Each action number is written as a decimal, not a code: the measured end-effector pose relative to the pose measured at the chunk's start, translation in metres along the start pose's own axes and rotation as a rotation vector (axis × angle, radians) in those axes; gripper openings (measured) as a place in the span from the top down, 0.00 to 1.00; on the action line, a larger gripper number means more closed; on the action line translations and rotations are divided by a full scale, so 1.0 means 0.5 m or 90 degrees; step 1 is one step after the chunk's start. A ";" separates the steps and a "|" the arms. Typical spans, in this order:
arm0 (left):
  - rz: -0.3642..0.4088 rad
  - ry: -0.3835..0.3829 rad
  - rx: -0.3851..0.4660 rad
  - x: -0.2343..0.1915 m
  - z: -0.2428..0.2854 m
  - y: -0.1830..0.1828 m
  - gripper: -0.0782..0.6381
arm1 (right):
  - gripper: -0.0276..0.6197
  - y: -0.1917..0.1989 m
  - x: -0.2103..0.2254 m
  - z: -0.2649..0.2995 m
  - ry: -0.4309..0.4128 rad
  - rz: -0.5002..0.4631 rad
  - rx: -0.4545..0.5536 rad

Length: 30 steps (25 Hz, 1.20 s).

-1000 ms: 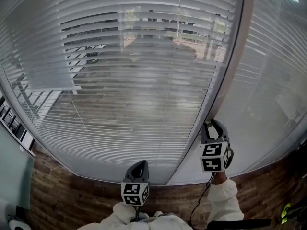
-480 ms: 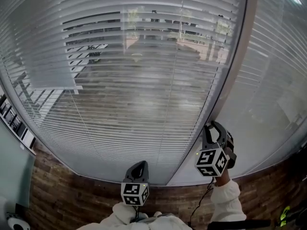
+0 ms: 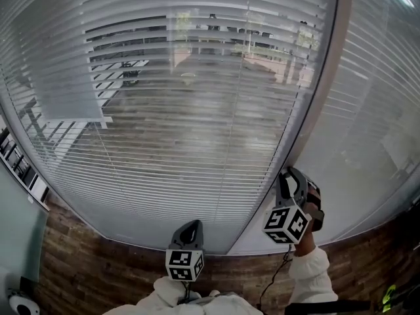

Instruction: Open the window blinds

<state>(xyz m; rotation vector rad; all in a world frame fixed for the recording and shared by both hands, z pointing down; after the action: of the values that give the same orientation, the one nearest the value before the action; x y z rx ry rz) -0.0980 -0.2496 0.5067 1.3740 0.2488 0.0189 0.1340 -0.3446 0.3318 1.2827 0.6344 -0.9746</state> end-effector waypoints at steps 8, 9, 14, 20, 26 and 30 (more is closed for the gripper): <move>0.009 -0.009 0.019 0.000 -0.005 -0.017 0.89 | 0.76 0.018 0.009 -0.031 0.014 0.252 0.095; 0.009 -0.011 0.023 -0.002 -0.008 -0.020 0.89 | 0.75 0.024 0.012 -0.045 0.024 0.311 0.126; -0.002 -0.013 0.055 -0.005 -0.024 -0.050 0.89 | 0.76 0.029 -0.015 -0.117 0.031 0.565 0.300; -0.006 0.021 0.062 0.026 -0.034 -0.059 0.89 | 0.84 0.004 -0.222 -0.111 -0.139 0.728 0.283; -0.012 0.055 0.033 0.033 -0.059 -0.034 0.89 | 0.92 0.008 -0.342 -0.115 -0.206 0.782 0.212; -0.002 0.084 0.033 0.036 -0.077 -0.025 0.89 | 0.94 0.007 -0.317 -0.129 -0.179 0.767 0.226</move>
<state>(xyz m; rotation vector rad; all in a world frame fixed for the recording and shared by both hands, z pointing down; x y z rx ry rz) -0.0894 -0.2120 0.4848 1.4262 0.3650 0.1011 0.0693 -0.2437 0.4540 1.4664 -0.5550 -0.2211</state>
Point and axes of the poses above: the fingertips, and each gripper's own axes: z forward along the fingers, x to its right, y out of its underside, the point moved 7 cm from there along -z, backward along the fingers, and after that the axes turned 5 degrees about -y, right-handed, at the moved point
